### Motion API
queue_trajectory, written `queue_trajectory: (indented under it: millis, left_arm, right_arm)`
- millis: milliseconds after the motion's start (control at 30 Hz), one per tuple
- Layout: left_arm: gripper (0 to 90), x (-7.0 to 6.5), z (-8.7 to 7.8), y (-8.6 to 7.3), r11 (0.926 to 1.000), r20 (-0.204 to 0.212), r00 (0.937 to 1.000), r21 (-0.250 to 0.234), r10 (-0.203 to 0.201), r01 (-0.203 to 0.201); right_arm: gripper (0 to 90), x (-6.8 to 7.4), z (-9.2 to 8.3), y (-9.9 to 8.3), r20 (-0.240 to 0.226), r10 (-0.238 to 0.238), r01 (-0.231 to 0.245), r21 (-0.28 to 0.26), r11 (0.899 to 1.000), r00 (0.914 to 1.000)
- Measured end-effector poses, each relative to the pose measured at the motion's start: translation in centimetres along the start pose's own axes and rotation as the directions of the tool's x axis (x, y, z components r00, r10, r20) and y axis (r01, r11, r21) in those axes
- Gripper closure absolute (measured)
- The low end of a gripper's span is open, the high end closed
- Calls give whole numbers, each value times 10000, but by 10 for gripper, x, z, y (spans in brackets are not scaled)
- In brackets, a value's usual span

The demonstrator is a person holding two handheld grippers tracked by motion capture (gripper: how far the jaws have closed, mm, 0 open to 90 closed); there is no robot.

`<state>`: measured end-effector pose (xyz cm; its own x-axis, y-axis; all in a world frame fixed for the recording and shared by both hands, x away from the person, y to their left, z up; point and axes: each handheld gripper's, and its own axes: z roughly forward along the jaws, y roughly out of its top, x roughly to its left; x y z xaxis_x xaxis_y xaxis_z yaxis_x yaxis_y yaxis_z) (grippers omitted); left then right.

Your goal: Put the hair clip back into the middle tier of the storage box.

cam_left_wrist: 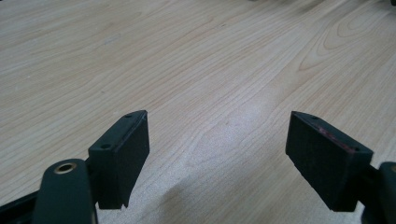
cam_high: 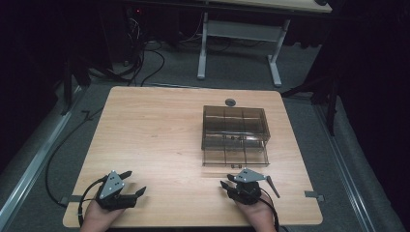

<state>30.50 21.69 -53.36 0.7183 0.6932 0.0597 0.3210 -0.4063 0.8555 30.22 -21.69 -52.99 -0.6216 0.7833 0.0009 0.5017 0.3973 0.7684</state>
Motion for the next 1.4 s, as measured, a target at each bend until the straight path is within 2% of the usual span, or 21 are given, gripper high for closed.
queue_trajectory:
  millis: [300,367,667,700,767,833,933,1033,1133,1200,1367,1400]
  left_arm:
    - [221,0,1,0,10000,33,10000,42,18,-18]
    - [221,0,0,0,10000,38,10000,59,38,-38]
    - [221,0,1,1,10000,28,10000,78,-14,14]
    - [221,0,1,1,10000,4,10000,87,-12,12]
    - [221,0,1,1,10000,-9,10000,88,-3,3]
    - [221,0,1,0,10000,-30,10000,70,-27,27]
    - [221,0,1,0,10000,-31,10000,57,-34,34]
    - [221,0,0,0,10000,-15,10000,42,-49,49]
    - [221,0,0,0,10000,-4,10000,42,-18,18]
    - [221,0,0,0,10000,17,10000,75,9,-9]
    - [221,0,1,0,10000,38,10000,65,8,-8]
    - [221,0,1,0,10000,34,10000,56,3,-4]
  right_arm:
    - [611,-2,-6,3,-69,89,-91,-157,9998,9999]
    - [617,-4,-11,3,61,37,-36,-170,9998,10000]
    - [661,-26,-39,-9,759,429,-421,-119,9990,9962]
    - [663,-33,-45,-13,877,646,-637,-123,9979,9941]
    - [665,-37,-48,-15,935,736,-727,-120,9973,9929]
    - [671,-46,-57,-21,1165,1095,-1074,-237,9939,9871]
    - [673,-53,-64,-26,1363,1244,-1213,-306,9921,9828]
    - [673,-61,-74,-33,1700,1544,-1500,-381,9879,9733]
    - [672,-71,-85,-45,2092,2017,-1990,-340,9794,9568]
    - [672,-74,-87,-48,2153,2000,-1975,-334,9797,9558]
    - [671,-80,-98,-61,2584,2549,-2523,-437,9667,9318]
    - [671,-81,-98,-63,2591,2617,-2594,-435,9648,9297]
